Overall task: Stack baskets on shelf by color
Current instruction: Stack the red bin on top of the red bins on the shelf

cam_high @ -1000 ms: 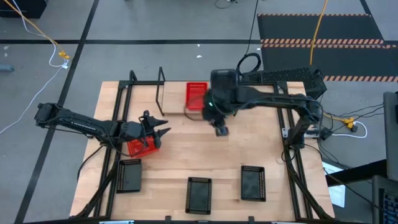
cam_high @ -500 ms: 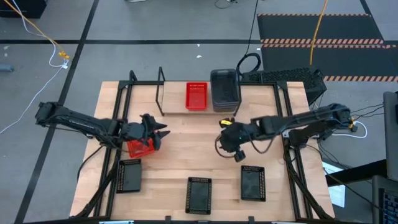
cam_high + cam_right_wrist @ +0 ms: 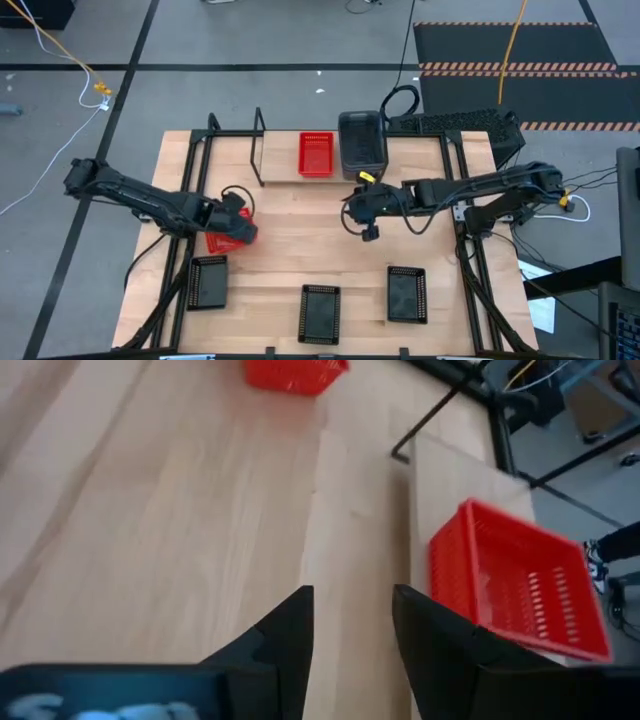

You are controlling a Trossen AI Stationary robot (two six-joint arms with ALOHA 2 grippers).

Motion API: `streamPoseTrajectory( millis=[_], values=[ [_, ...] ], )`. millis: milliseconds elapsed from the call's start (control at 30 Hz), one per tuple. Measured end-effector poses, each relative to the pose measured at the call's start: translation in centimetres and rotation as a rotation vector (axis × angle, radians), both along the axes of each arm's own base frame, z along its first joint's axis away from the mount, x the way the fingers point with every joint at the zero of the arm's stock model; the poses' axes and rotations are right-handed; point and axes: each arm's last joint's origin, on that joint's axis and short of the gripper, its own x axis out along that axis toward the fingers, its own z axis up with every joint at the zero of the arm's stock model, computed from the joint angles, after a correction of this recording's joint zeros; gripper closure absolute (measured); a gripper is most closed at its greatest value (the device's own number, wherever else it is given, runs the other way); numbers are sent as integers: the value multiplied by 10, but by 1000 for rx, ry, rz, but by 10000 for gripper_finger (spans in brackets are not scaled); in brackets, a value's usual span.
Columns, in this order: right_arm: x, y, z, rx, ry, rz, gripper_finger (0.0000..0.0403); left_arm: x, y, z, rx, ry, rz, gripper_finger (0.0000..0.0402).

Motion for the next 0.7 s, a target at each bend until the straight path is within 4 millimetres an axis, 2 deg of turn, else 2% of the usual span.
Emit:
streamPoseTrajectory(
  millis=[233,467,567,700],
  values=[
    [-6,-8,-27,-19,35,-10,271,12,11,-15,7,87,38,220],
    [-6,-10,-30,-21,21,-16,271,27,19,-25,15,89,23,224],
    [-5,-10,-29,-20,-2,-16,271,34,20,-27,14,65,-20,249],
    [-5,-10,-29,-37,2,-2,271,44,17,-26,4,-6,-141,306]
  ],
)
